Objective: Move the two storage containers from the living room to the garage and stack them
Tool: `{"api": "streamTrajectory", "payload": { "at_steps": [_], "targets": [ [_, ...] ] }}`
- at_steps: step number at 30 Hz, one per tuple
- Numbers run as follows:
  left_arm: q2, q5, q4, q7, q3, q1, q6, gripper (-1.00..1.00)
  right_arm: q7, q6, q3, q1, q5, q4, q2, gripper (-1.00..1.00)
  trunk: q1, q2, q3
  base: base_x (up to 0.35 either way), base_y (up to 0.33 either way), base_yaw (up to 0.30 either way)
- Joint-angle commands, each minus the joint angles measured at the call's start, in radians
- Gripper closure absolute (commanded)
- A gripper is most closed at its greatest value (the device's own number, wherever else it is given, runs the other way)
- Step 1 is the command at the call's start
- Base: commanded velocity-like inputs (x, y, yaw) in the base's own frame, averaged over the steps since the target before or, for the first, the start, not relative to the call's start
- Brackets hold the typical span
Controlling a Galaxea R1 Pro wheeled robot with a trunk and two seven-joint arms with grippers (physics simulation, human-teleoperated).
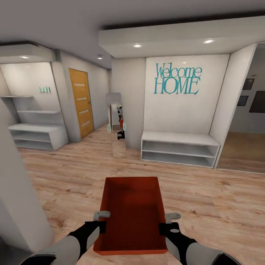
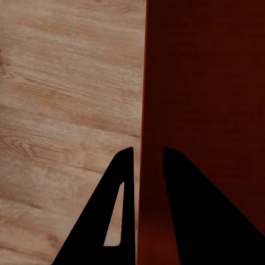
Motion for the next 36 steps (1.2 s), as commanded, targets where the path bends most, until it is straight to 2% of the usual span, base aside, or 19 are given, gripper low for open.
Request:
{"api": "streamTrajectory", "payload": {
  "at_steps": [1,30,36],
  "targets": [
    [0.005,-0.019,-0.004,0.027,-0.003,-0.001,0.007,1.00,-0.005,-0.006,0.003,-0.001,-0.018,0.006,-0.015,1.00,0.001,-0.002,-0.002,0.323,0.000,0.000],
    [0.005,-0.019,-0.004,0.026,-0.002,-0.001,0.007,1.00,-0.005,-0.006,0.003,-0.001,-0.018,0.006,-0.014,1.00,0.001,-0.002,-0.002,0.323,0.000,0.001],
    [0.005,-0.019,-0.004,0.026,-0.002,-0.001,0.007,1.00,-0.005,-0.006,0.003,-0.001,-0.018,0.006,-0.015,1.00,0.001,-0.002,-0.002,0.323,0.000,0.190]
  ]
}}
